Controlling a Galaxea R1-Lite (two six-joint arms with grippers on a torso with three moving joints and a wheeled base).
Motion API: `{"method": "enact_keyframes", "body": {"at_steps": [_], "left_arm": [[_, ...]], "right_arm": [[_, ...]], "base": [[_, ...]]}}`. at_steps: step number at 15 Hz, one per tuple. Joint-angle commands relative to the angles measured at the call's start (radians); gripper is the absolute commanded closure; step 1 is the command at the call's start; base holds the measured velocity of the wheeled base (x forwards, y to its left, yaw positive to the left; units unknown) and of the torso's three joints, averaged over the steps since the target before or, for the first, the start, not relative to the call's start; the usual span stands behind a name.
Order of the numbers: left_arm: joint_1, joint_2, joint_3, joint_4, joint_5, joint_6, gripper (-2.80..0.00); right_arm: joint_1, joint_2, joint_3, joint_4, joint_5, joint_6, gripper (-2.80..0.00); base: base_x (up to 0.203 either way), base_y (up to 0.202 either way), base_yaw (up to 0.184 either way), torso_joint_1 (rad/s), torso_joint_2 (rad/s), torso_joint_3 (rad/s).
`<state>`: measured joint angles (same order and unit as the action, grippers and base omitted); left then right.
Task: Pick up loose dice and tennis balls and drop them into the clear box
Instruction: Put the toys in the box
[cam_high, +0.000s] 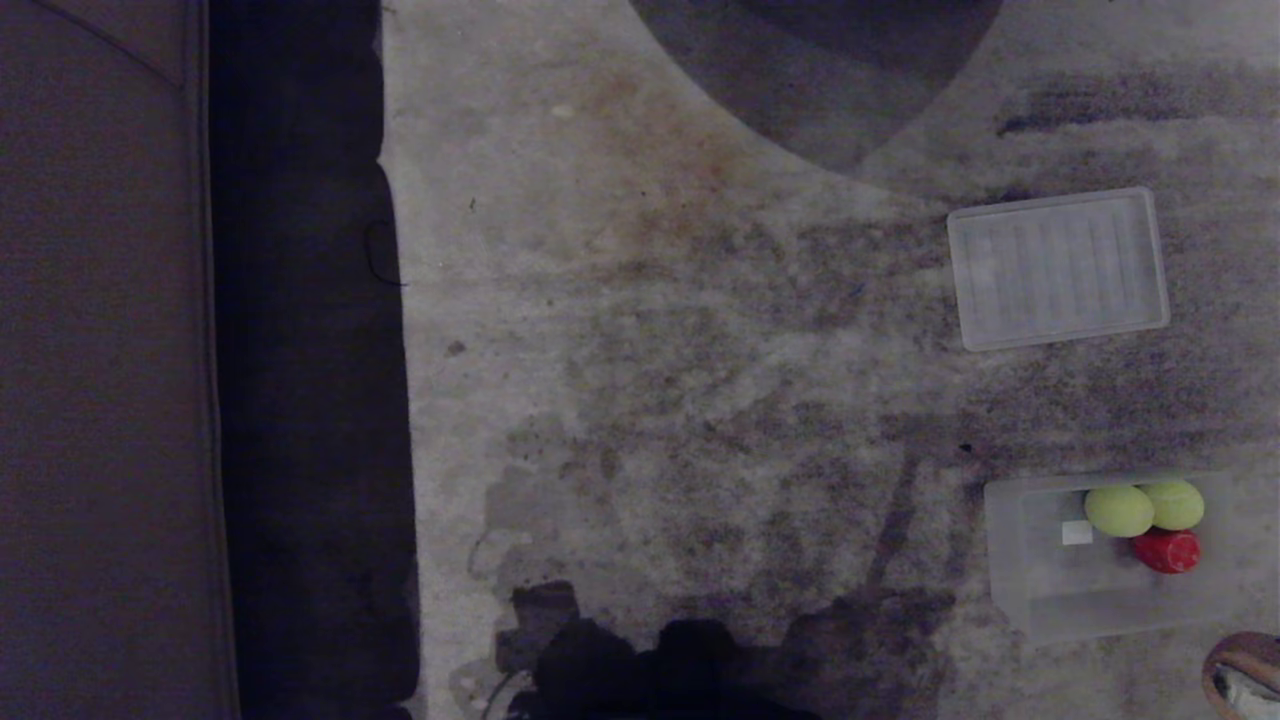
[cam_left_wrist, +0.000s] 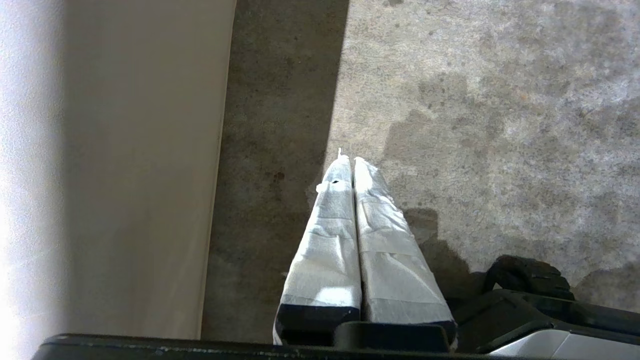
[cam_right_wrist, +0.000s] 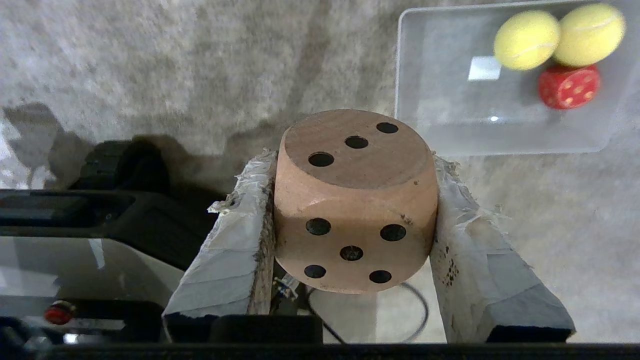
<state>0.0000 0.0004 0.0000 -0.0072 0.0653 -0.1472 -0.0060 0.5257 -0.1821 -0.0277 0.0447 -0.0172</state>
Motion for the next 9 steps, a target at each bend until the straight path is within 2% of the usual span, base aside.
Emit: {"method": "enact_keyframes", "body": {"at_steps": [1, 5, 9], "left_arm": [[0.0, 0.0, 0.0, 0.0, 0.001, -0.002, 0.0], [0.0, -0.002, 0.0, 0.0, 0.001, -0.002, 0.0], [0.0, -0.002, 0.0, 0.0, 0.001, -0.002, 0.0]], "right_arm": [[-0.007, -0.205, 0.058, 0.005, 0.001, -0.002, 0.0], [0.007, -0.523, 0.143, -0.007, -0.004, -0.001, 0.0], [0.015, -0.527, 0.193, 0.0, -0.042, 0.029, 0.0]], "base": [[0.0, 0.0, 0.0, 0.0, 0.0, 0.0], [0.0, 0.0, 0.0, 0.0, 0.0, 0.0], [0.0, 0.0, 0.0, 0.0, 0.0, 0.0]]}}
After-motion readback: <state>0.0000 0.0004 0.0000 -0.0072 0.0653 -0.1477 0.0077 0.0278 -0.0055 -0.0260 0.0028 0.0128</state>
